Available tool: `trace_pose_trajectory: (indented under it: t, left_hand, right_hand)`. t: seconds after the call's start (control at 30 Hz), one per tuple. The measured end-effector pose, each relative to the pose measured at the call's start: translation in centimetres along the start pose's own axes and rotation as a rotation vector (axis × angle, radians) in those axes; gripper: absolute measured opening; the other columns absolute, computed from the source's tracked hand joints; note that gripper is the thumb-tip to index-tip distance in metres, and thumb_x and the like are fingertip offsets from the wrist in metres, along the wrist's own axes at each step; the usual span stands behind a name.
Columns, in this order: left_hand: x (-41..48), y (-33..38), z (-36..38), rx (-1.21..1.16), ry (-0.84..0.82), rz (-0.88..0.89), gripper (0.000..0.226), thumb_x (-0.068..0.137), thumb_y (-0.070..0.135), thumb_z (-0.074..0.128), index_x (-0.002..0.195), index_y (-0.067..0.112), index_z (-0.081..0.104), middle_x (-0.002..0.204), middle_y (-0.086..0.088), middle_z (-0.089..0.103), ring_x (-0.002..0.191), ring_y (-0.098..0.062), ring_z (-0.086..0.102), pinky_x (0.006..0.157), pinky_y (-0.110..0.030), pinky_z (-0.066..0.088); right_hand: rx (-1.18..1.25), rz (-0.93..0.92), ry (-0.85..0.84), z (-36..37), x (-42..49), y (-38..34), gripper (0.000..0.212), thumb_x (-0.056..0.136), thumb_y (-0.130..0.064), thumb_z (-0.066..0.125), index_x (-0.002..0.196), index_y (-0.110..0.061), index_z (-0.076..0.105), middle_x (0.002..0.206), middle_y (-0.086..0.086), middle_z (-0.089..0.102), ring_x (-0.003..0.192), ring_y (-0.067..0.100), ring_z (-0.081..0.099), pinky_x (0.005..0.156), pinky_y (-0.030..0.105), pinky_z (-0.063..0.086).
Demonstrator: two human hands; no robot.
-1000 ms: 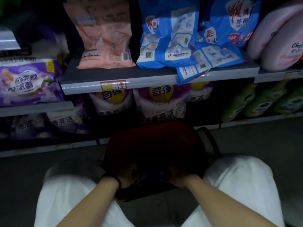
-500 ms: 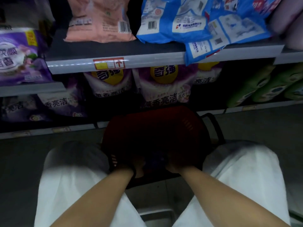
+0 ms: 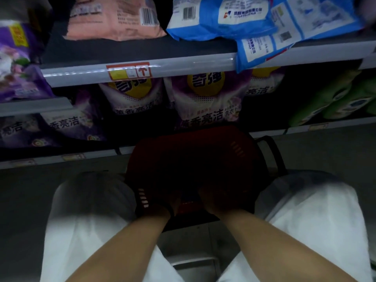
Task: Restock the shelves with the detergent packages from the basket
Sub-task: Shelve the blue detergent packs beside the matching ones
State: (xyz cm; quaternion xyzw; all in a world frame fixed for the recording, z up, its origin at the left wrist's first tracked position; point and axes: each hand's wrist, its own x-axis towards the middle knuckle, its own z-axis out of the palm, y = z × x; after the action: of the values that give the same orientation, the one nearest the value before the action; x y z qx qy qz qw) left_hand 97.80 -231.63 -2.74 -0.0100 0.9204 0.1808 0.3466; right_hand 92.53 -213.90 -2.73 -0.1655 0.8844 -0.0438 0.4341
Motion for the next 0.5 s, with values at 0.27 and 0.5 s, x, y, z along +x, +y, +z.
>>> trace_pose_trajectory:
  t: [0.27, 0.5]
  left_hand:
    - [-0.8, 1.2, -3.4, -0.035, 0.373, 0.020, 0.020, 0.111, 0.034, 0.046, 0.106, 0.025, 0.063, 0.102, 0.005, 0.061, 0.085, -0.006, 0.058, 0.071, -0.011, 0.044]
    - [-6.8, 1.2, -11.4, 0.033, 0.634, 0.050, 0.015, 0.104, 0.030, 0.052, 0.107, 0.031, 0.068, 0.098, 0.004, 0.073, 0.090, -0.022, 0.070, 0.069, -0.030, 0.038]
  right_hand:
    - [0.018, -0.015, 0.143, -3.4, -1.8, 1.1, 0.045, 0.112, -0.031, 0.045, 0.154, -0.015, 0.048, 0.154, 0.011, 0.053, 0.140, 0.028, 0.053, 0.118, 0.040, 0.042]
    - [0.137, -0.131, 0.328, -9.6, -7.6, 0.0, 0.037, 0.111, -0.044, 0.044, 0.132, -0.025, 0.067, 0.133, 0.004, 0.069, 0.115, 0.025, 0.067, 0.099, 0.038, 0.055]
